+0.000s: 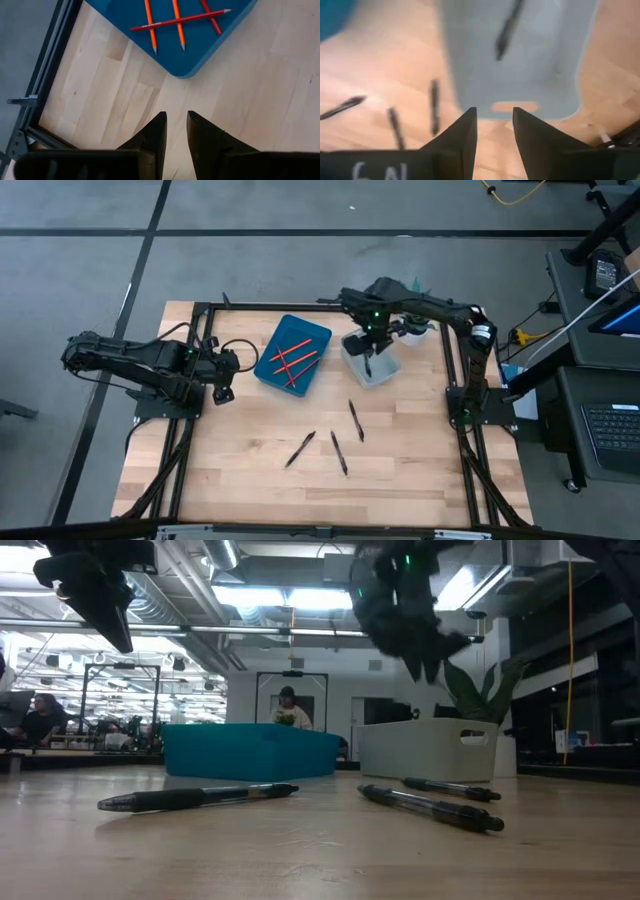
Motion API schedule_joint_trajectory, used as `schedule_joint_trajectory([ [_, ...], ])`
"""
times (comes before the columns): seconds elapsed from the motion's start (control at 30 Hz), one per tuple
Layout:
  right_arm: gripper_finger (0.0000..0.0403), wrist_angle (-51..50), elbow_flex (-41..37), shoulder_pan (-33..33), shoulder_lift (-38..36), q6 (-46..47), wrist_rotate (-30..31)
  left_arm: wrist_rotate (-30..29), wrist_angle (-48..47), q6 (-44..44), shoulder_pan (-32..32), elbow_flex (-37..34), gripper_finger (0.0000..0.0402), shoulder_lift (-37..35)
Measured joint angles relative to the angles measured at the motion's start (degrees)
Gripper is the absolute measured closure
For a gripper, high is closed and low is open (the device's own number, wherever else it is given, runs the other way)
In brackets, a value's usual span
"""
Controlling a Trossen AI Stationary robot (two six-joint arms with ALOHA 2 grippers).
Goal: Sort pens & pencils
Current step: Put the black pen into the gray bin
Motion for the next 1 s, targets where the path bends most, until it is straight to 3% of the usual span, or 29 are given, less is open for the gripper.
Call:
schedule_joint_trajectory([
  [0.23, 0.0277, -2.25, 9.07, 13.44, -0.02, 7.92, 0.08, 0.02, -0.41, 0.00, 0.00, 0.00, 0.0333, 0.00],
  [0.4, 0.0278, -1.33, 6.29, 26.33, -0.04, 16.82, 3.37, 0.02, -0.92, 0.00, 0.00, 0.00, 0.0333, 0.00],
  [0.53, 0.0278, 6.51, 0.45, 33.51, -0.04, 25.70, 5.83, 0.02, -0.83, 0.40, 0.00, 0.00, 0.0333, 0.01],
  [0.73, 0.0278, 30.33, -11.49, 35.88, -0.04, 37.00, 6.07, 0.04, -0.81, 0.46, -0.01, 0.00, 0.0333, 0.01],
  [1.0, 0.0278, 32.68, -20.26, 35.44, 0.01, 46.93, 4.44, 0.04, -1.78, 1.94, -0.01, 0.00, 0.0333, 0.01],
])
